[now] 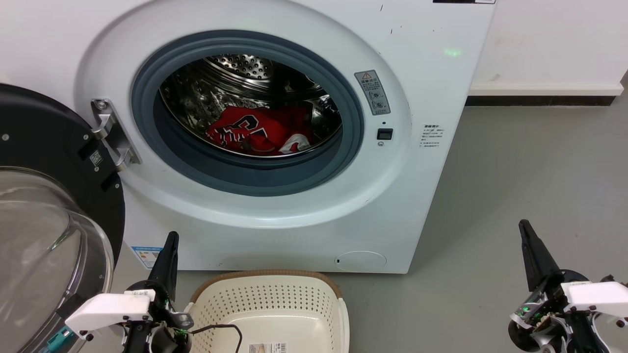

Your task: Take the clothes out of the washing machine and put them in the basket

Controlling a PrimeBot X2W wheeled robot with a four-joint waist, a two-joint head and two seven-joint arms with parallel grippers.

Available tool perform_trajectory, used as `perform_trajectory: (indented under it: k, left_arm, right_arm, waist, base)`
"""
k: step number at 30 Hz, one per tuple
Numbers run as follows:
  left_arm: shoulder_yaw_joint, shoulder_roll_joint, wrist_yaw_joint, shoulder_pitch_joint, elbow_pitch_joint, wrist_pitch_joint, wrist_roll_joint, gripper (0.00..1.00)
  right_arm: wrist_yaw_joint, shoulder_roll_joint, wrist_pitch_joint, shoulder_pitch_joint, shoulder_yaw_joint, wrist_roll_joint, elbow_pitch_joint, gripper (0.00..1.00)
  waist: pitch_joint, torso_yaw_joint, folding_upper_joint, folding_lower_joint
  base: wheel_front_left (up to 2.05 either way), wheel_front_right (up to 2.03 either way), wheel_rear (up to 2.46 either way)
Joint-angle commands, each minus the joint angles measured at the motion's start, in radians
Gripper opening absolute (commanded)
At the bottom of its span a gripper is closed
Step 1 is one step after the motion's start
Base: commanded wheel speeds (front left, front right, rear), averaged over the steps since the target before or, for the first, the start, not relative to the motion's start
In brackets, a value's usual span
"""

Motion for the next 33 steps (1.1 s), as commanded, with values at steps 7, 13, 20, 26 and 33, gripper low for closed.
perform_trajectory:
  k: [7, 13, 20, 26, 33]
  left_arm:
    - [0.002, 0.001, -0.004, -0.006, 0.000, 0.002, -0.002, 0.00]
    - [0.002, 0.001, -0.004, -0.006, 0.000, 0.002, -0.002, 0.00]
    - [0.000, 0.000, 0.000, 0.000, 0.000, 0.000, 0.000, 1.00]
    - [-0.009, -0.003, 0.001, 0.026, 0.016, -0.015, 0.009, 1.00]
    - [-0.011, -0.002, 0.009, 0.030, -0.023, -0.051, 0.134, 1.00]
  right_arm:
    - [0.000, 0.003, 0.001, -0.013, 0.000, -0.005, 0.002, 0.00]
    - [0.000, 0.003, 0.001, -0.013, 0.000, -0.005, 0.002, 0.00]
    - [0.000, 0.000, 0.000, 0.000, 0.000, 0.000, 0.000, 1.00]
    - [0.000, 0.001, -0.015, 0.028, 0.002, -0.005, 0.020, 1.00]
    - [0.000, 0.001, -0.050, 0.039, -0.004, -0.129, -0.018, 1.00]
  waist:
    - [0.000, 0.000, 0.0000, 0.0000]
    - [0.000, 0.000, 0.0000, 0.0000]
    - [0.000, 0.000, 0.0000, 0.0000]
    - [0.000, 0.000, 0.0000, 0.0000]
    - [0.002, 0.000, 0.0000, 0.0000]
  base:
    - [0.00, 0.00, 0.00]
    - [0.00, 0.00, 0.00]
    - [0.00, 0.00, 0.00]
    - [0.00, 0.00, 0.00]
    - [0.00, 0.00, 0.00]
